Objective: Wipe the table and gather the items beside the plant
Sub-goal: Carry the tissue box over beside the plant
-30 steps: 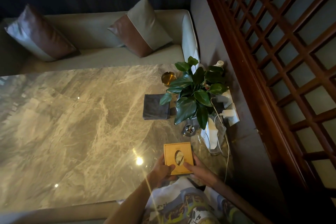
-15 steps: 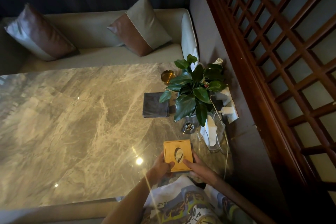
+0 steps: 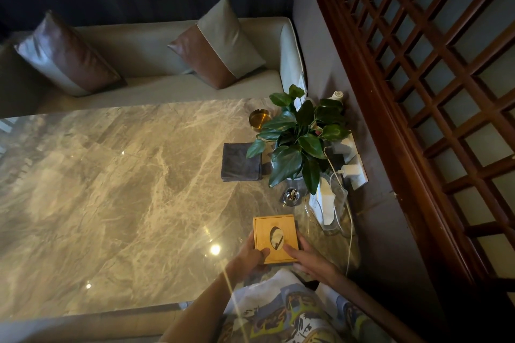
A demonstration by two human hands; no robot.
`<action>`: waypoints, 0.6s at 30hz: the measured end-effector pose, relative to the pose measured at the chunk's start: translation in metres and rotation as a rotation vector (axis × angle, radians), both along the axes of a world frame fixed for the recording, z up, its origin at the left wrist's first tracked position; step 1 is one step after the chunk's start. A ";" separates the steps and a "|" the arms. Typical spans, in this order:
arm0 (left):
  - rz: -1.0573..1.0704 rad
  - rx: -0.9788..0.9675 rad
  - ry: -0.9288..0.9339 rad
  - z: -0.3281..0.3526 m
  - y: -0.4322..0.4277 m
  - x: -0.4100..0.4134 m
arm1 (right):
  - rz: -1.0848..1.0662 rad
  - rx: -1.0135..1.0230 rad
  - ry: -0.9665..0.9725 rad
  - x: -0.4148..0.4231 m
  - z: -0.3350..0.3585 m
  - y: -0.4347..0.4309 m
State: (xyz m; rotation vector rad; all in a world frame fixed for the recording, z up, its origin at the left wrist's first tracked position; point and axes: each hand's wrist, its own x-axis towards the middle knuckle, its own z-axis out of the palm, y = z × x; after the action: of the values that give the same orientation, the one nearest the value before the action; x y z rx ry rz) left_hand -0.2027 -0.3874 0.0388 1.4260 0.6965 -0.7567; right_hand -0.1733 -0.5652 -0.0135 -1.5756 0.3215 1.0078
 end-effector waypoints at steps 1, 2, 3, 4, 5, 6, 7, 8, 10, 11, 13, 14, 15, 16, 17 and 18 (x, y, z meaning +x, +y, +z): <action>0.010 0.005 0.005 -0.001 0.000 -0.001 | -0.003 0.002 0.007 0.000 0.002 0.000; 0.024 0.003 0.010 0.000 0.000 -0.001 | -0.008 0.004 0.016 0.000 0.004 0.000; 0.035 0.007 0.018 -0.001 0.000 -0.002 | -0.009 0.005 0.017 -0.001 0.003 -0.001; 0.049 0.009 0.022 -0.002 0.000 -0.003 | -0.011 0.009 0.013 -0.002 0.002 -0.002; 0.061 0.013 0.024 -0.002 0.000 -0.002 | -0.013 0.006 0.001 -0.002 0.000 -0.002; 0.071 0.026 0.025 -0.003 0.001 -0.002 | -0.012 -0.007 -0.021 -0.002 -0.001 -0.002; 0.067 0.041 0.026 -0.003 0.001 -0.002 | -0.015 -0.029 -0.052 -0.001 -0.003 -0.003; 0.065 0.051 0.019 -0.002 0.001 -0.002 | -0.014 -0.055 -0.088 0.001 -0.006 -0.005; 0.071 0.057 0.008 -0.001 0.001 -0.003 | 0.013 -0.118 -0.130 0.003 -0.011 -0.008; 0.076 0.058 0.007 -0.002 0.002 -0.003 | 0.028 -0.140 -0.146 0.003 -0.012 -0.008; 0.072 0.057 0.003 -0.003 0.002 -0.003 | 0.046 -0.176 -0.147 0.003 -0.015 -0.008; 0.059 0.058 0.002 -0.003 0.002 -0.003 | 0.056 -0.182 -0.143 0.003 -0.018 -0.008; 0.045 0.059 0.002 -0.004 0.003 -0.004 | 0.070 -0.190 -0.143 0.003 -0.028 -0.010; 0.037 0.058 0.001 -0.004 0.003 -0.004 | 0.073 -0.193 -0.141 0.004 -0.035 -0.011; 0.030 0.056 -0.005 -0.003 0.003 -0.004 | 0.070 -0.201 -0.134 0.003 -0.040 -0.012; 0.027 0.056 -0.014 -0.001 0.004 -0.004 | 0.071 -0.207 -0.136 0.003 -0.044 -0.013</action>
State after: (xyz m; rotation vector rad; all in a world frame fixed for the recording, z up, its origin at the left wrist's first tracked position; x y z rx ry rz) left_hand -0.2065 -0.3838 0.0373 1.4685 0.7301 -0.7099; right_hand -0.1698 -0.5779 -0.0577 -1.8453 0.2843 0.9389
